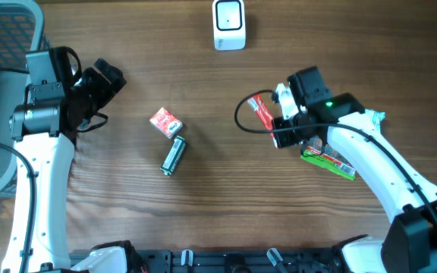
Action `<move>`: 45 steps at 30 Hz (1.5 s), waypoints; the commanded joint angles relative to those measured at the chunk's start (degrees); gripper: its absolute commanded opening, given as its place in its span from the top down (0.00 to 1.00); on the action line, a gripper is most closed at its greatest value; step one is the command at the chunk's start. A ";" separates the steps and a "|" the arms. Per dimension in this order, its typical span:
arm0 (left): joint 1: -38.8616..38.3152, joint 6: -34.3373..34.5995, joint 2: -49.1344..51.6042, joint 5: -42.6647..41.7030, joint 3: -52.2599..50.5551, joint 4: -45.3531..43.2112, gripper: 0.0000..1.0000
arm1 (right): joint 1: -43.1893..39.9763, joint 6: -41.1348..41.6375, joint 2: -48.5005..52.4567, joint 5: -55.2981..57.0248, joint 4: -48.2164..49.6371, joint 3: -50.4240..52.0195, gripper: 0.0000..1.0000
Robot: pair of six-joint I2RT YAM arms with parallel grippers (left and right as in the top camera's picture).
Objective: Scan the item barcode
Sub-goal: 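Raise the red Nescafe stick with the right gripper to the white scanner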
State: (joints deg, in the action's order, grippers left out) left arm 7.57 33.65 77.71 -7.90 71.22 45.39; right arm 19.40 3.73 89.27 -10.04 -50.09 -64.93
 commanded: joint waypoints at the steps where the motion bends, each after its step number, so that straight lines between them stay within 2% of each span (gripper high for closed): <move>1: 0.11 -0.44 -0.57 0.50 0.04 -0.09 0.00 | 0.22 -0.96 -0.26 1.44 -4.76 -10.91 0.96; 7: 0.11 -0.44 -0.57 0.50 0.04 -0.07 0.00 | 0.22 -6.91 -0.26 8.44 -16.83 -26.67 0.96; 11: 0.11 -0.44 -0.57 0.50 0.04 -0.07 0.00 | 0.22 -10.56 0.00 3.32 -16.61 -31.52 0.96; 15: 0.11 -0.44 -0.57 0.50 0.04 -0.09 0.00 | 0.22 -10.84 3.26 10.78 -17.90 -37.94 0.96; 16: 0.11 -0.44 -0.57 0.50 0.04 -0.09 0.00 | 0.22 -10.84 4.68 12.26 -19.08 -40.83 0.96; 20: 0.11 -0.44 -0.57 0.50 0.04 -0.09 0.00 | 0.22 -11.26 16.50 19.02 -28.76 -62.79 0.96; 22: 0.11 -0.44 -0.57 0.50 0.04 -0.07 0.00 | 0.24 -11.28 21.55 21.62 -30.36 -70.27 0.96; 24: 0.11 -0.44 -0.57 0.50 0.04 -0.09 0.00 | 0.61 -13.22 26.36 25.55 -28.24 -74.29 0.96; 29: 0.11 -0.44 -0.57 0.50 0.04 -0.09 0.00 | 3.98 -20.20 34.62 37.40 -21.05 -74.25 0.96; 40: 0.11 -0.44 -0.57 0.50 0.04 -0.09 0.00 | 13.11 -33.64 51.95 69.46 4.28 -74.18 0.96; 45: 0.11 -0.44 -0.57 0.50 0.04 -0.09 0.00 | 13.77 -37.03 59.49 77.55 13.40 -74.12 0.96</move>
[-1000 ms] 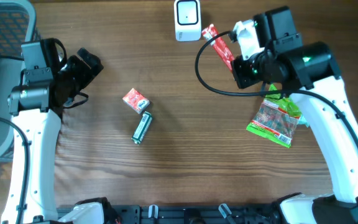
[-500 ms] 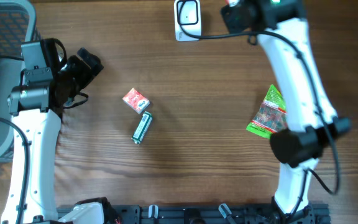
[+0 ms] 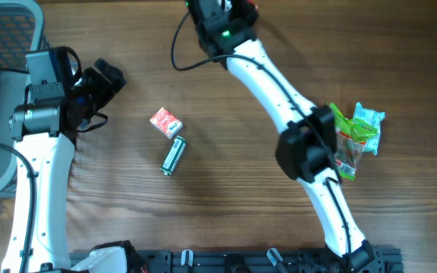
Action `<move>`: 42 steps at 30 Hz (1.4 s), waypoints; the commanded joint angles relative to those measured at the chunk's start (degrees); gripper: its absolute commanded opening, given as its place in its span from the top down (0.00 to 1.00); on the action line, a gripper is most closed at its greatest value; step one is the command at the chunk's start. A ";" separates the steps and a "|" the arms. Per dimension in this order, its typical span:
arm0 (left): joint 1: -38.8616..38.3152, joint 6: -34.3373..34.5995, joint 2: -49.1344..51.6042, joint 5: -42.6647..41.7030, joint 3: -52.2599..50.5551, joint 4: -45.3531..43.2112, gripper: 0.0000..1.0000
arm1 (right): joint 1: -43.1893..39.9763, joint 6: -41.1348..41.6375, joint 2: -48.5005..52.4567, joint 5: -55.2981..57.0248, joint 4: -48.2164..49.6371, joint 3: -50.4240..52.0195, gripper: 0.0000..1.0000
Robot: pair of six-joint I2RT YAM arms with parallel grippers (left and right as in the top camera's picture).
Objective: Scan the item barcode
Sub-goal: 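Raise the red Nescafe stick with the right gripper to the white scanner, then lower the Nescafe stick to the right side and release it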
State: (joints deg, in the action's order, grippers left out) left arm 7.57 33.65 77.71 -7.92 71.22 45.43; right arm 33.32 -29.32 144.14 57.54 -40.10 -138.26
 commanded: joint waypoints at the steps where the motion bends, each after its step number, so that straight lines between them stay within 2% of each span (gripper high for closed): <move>1: 0.11 -0.44 -0.57 0.52 0.04 -0.11 0.00 | -0.15 -4.85 5.66 11.10 4.39 -0.79 0.96; 6: 0.11 -0.44 -0.57 0.52 0.04 -0.11 0.00 | 0.15 -5.86 8.83 10.67 4.42 0.00 0.96; 9: 0.11 -0.44 -0.57 0.52 0.04 -0.13 0.00 | 1.07 -11.08 8.85 4.33 -0.85 1.05 0.96; 14: 0.11 -0.44 -0.57 0.52 0.04 -0.13 0.00 | 1.20 -11.28 8.90 0.72 -7.19 1.90 0.96; 18: 0.11 -0.44 -0.57 0.52 0.04 -0.13 0.00 | 1.11 -17.14 8.87 -1.79 -9.51 1.88 0.96; 23: 0.11 -0.44 -0.57 0.52 0.04 -0.11 0.00 | 1.11 -16.92 8.00 -2.25 -10.29 1.88 0.96; 29: 0.11 -0.44 -0.57 0.52 0.04 -0.11 0.00 | 0.72 -4.83 -2.01 -11.80 -15.23 1.88 0.96; 34: 0.11 -0.44 -0.57 0.52 0.04 -0.13 0.00 | 0.70 11.26 -19.32 -30.29 -31.98 1.88 0.96; 40: 0.11 -0.44 -0.57 0.52 0.04 -0.13 0.00 | -4.15 31.91 -33.29 -40.46 -51.65 1.88 0.96; 42: 0.11 -0.44 -0.57 0.52 0.04 -0.13 0.00 | -7.26 34.18 -35.30 -45.75 -52.06 2.40 0.96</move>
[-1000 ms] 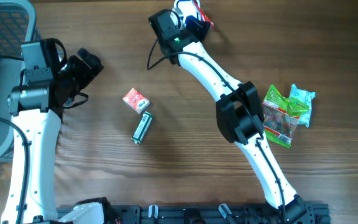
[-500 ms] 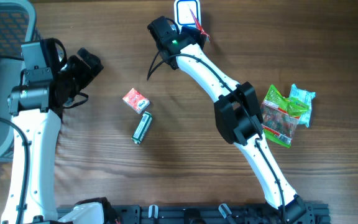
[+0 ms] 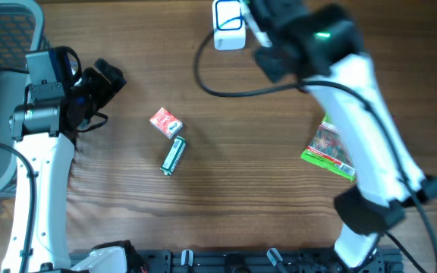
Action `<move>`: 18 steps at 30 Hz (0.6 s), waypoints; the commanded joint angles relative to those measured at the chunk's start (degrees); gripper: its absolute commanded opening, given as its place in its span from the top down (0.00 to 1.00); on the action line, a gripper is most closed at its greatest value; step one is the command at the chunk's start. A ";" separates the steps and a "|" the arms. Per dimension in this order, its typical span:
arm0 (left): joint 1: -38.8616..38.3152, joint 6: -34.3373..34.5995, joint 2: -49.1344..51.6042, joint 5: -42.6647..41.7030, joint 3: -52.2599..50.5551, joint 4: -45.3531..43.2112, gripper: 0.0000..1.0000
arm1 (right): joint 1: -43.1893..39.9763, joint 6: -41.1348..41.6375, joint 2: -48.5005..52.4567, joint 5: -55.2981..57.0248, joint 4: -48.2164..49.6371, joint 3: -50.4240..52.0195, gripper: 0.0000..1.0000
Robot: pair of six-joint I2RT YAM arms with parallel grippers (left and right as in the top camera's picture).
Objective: Scan the item barcode
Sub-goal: 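Lower the Nescafe stick to the right side and release it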
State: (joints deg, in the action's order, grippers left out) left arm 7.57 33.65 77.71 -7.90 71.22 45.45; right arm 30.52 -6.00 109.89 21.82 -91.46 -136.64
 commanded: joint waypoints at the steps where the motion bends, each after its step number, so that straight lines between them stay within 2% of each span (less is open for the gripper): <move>1: 0.11 -0.44 -0.57 0.50 0.04 -0.13 0.00 | -5.99 10.84 -1.64 -13.20 -0.72 1.14 0.96; 3: 0.11 -0.44 -0.57 0.50 0.04 -0.15 0.00 | -9.18 10.97 -3.10 -18.82 -0.74 3.08 0.96; 5: 0.11 -0.44 -0.57 0.50 0.04 -0.15 0.00 | -12.13 11.52 -7.10 -22.40 -0.72 12.11 0.96; 7: 0.11 -0.44 -0.57 0.50 0.04 -0.13 0.00 | -13.60 14.93 -11.39 -18.80 -0.50 25.81 0.96; 10: 0.11 -0.44 -0.57 0.52 0.04 -0.15 0.00 | -14.19 18.71 -13.70 -12.98 2.80 40.81 0.96; 14: 0.11 -0.44 -0.57 0.50 0.04 -0.15 0.00 | -14.88 18.86 -13.62 -8.13 17.57 59.58 0.96; 18: 0.11 -0.44 -0.57 0.50 0.04 -0.13 0.00 | -15.69 18.88 -13.62 -1.20 29.03 68.91 0.96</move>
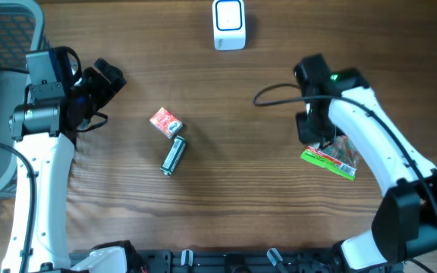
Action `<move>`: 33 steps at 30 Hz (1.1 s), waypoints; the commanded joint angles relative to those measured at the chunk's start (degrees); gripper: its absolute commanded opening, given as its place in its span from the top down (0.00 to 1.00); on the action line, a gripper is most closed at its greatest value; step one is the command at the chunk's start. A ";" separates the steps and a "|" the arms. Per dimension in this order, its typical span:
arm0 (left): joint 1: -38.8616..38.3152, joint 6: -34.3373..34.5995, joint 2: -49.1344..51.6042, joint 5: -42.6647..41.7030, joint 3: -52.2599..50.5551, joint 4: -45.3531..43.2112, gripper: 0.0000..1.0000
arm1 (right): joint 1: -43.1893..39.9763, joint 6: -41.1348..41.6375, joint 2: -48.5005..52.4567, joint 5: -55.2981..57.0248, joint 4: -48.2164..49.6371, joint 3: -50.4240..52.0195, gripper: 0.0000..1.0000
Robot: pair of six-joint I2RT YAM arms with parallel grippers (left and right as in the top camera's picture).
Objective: Scan the item barcode
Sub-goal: 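Lower the Nescafe stick to the right side and release it, then reach the right gripper to the green medicine box and grasp it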
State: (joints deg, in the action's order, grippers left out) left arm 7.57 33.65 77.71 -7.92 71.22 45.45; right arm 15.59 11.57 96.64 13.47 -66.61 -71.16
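Note:
The white barcode scanner [228, 24] stands at the far middle edge of the table. My right gripper [315, 135] points down at the right, just above the far end of a green snack packet [331, 161]. The wrist hides its fingers, so whether it holds anything cannot be told. A small red box [165, 121] and a green-and-silver cylinder [174, 155] lie left of centre. My left gripper [108, 77] hovers at the far left, well away from them, with nothing seen in it.
A grey mesh basket [10, 23] sits in the far left corner beside the left arm. The right arm's black cable [275, 92] loops over the table towards the middle.
My right arm was stretched to the far edge, its wrist right beside the scanner. Now it is back at the right over the green packet. The left arm, red box and cylinder have not moved.
First my right gripper held a red item at the right, next to the green packet. Then the arm reached far over the scanner at the table's far edge, and later sat just right of it. Now it is back above the packet, the red item out of sight.

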 commanded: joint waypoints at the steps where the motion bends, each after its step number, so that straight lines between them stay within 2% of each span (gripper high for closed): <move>1: 0.11 -0.44 -0.57 0.52 0.04 -0.15 0.00 | -0.83 1.29 -0.37 7.30 5.27 4.11 0.84; 3: 0.11 -0.44 -0.57 0.52 0.04 -0.15 0.00 | -0.90 1.27 -0.37 7.28 6.29 4.22 0.43; 5: 0.11 -0.44 -0.57 0.52 0.04 -0.13 0.00 | -0.90 0.44 -0.39 7.26 6.78 4.22 0.26; 7: 0.11 -0.44 -0.57 0.55 0.04 -0.15 0.00 | -0.87 0.46 -0.39 5.68 8.00 4.22 0.25; 9: 0.11 -0.44 -0.57 0.52 0.04 -0.15 0.00 | -0.83 0.42 -0.39 -6.38 11.82 4.22 0.25; 11: 0.11 -0.44 -0.57 0.55 0.04 -0.13 0.00 | -0.81 0.52 -0.35 -27.43 17.46 4.24 0.27; 13: 0.11 -0.44 -0.57 0.52 0.04 -0.15 0.00 | 0.09 2.23 -0.02 -43.50 23.50 4.28 0.36; 14: 0.11 -0.44 -0.57 0.52 0.04 -0.15 0.00 | 1.31 5.29 0.13 -45.81 26.56 4.28 0.38; 17: 0.11 -0.44 -0.57 0.52 0.04 -0.15 0.00 | 7.10 11.54 0.46 -41.57 33.64 4.28 0.38; 21: 0.11 -0.44 -0.57 0.52 0.04 -0.15 0.00 | 17.73 18.71 1.40 -30.64 41.22 4.28 0.37; 23: 0.11 -0.44 -0.57 0.52 0.04 -0.15 0.00 | 24.90 24.79 1.77 -19.65 42.73 4.28 0.38; 28: 0.11 -0.44 -0.57 0.52 0.04 -0.15 0.00 | 39.60 27.78 4.92 2.12 48.41 4.28 0.48; 33: 0.11 -0.44 -0.57 0.52 0.04 -0.15 0.00 | 46.51 32.96 10.14 6.19 57.46 4.28 0.41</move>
State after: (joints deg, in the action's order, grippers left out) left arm 7.57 33.65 77.71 -7.92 71.22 45.43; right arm 60.40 39.29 103.26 12.67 -11.86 -66.78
